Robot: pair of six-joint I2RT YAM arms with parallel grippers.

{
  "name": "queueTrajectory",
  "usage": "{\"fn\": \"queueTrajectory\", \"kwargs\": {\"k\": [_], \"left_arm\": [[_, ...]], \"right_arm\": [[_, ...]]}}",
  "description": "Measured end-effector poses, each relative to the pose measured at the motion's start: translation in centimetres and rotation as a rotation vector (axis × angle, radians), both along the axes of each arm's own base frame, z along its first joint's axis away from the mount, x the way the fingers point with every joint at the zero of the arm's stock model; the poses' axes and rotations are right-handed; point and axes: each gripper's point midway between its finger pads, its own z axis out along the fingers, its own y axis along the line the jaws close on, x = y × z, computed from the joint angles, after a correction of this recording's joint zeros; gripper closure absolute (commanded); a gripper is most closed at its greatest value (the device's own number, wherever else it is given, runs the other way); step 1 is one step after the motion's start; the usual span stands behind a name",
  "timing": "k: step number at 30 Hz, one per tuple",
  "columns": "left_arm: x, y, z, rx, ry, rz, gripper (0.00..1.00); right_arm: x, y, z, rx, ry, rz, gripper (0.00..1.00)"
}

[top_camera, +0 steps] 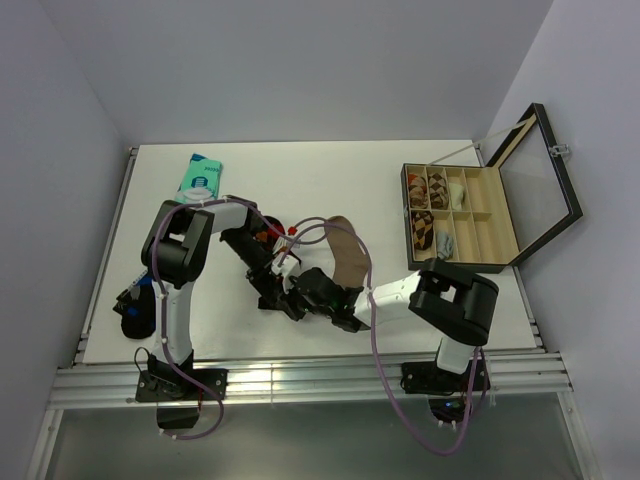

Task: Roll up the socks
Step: Roll the sock at the center of the board.

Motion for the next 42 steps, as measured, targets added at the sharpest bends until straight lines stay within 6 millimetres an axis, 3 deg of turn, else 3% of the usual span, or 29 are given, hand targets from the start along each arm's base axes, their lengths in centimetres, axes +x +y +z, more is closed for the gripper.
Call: {"fn": "queueTrajectory", "kwargs": {"k": [5,13,21,28,33,39,42], "left_arm": [[0.3,-0.1,-0.3,-0.002,-0.015,0.005,0.75],[0.7,-0.3,0.2,-0.016,-0.065,0.032,0.57],[2.8,-0.4,2.2,-0.042,-0.229,0.124,0.57],[5.8,1.6,2.8,0.002,-0.428,0.286,0.56],[8.0,3.4,3.5,0.035,-0.584,0.399,0.55],[8.9,5.0,6.3,0.03,-0.848,0.507,0.5],[9.3,5.5,7.5,0.019,-0.951,0.546,0.49]], "right_arm": [[0.1,-0.2,-0.1,-0.003,0.006,-0.016,0.99],[0.3,-0.4,-0.2,0.012,0.034,-0.049,1.0],[0.2,-0.8,-0.6,0.036,0.093,-0.055,1.0],[0.8,-1.6,-0.7,0.03,0.179,-0.08,1.0],[1.7,-1.1,0.3,0.022,0.242,-0.089,1.0],[3.7,0.2,1.9,0.031,0.321,-0.107,1.0],[4.3,0.1,1.3,0.012,0.381,-0.126,1.0]]}}
